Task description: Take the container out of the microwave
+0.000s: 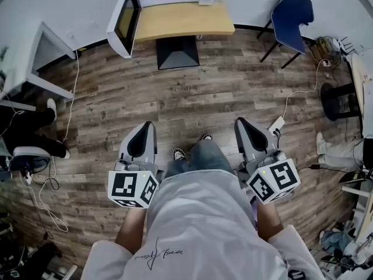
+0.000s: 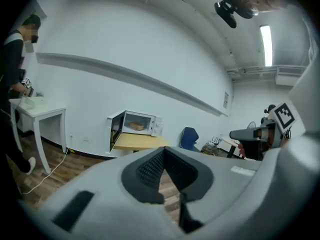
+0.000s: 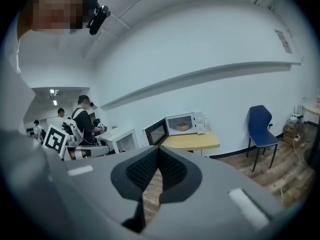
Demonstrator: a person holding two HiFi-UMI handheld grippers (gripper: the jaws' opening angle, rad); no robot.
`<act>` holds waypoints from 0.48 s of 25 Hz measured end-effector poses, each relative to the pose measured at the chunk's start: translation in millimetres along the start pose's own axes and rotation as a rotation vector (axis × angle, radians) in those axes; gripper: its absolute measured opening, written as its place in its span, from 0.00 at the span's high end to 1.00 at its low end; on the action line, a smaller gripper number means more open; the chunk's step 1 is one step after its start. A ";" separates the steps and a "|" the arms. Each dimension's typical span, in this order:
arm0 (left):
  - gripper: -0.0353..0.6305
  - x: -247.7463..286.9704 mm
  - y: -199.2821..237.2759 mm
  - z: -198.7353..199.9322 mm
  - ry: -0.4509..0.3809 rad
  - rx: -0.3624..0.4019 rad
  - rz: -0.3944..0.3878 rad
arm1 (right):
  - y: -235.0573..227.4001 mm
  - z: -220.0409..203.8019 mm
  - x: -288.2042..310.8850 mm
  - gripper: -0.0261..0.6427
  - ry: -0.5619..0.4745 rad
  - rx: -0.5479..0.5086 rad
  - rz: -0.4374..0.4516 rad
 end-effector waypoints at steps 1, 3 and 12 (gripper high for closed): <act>0.95 3.6 -0.6 1.9 0.002 0.009 -0.003 | -1.3 1.1 2.1 0.94 0.002 -0.001 0.008; 0.95 12.7 -0.5 4.3 0.009 0.029 -0.009 | -4.3 2.7 7.5 0.94 -0.001 -0.010 0.004; 0.95 65.7 19.8 22.4 -0.059 0.012 -0.038 | -36.3 18.0 59.7 0.94 -0.046 0.002 -0.085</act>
Point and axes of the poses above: the fingertips, and each gripper's own axes: x forward along the fingers, y to its left, z out of its top, the point moved 9 cm from there along -x, backward along the fingers, and after that the axes turned 12 degrees about -z, right-handed, at the moved point
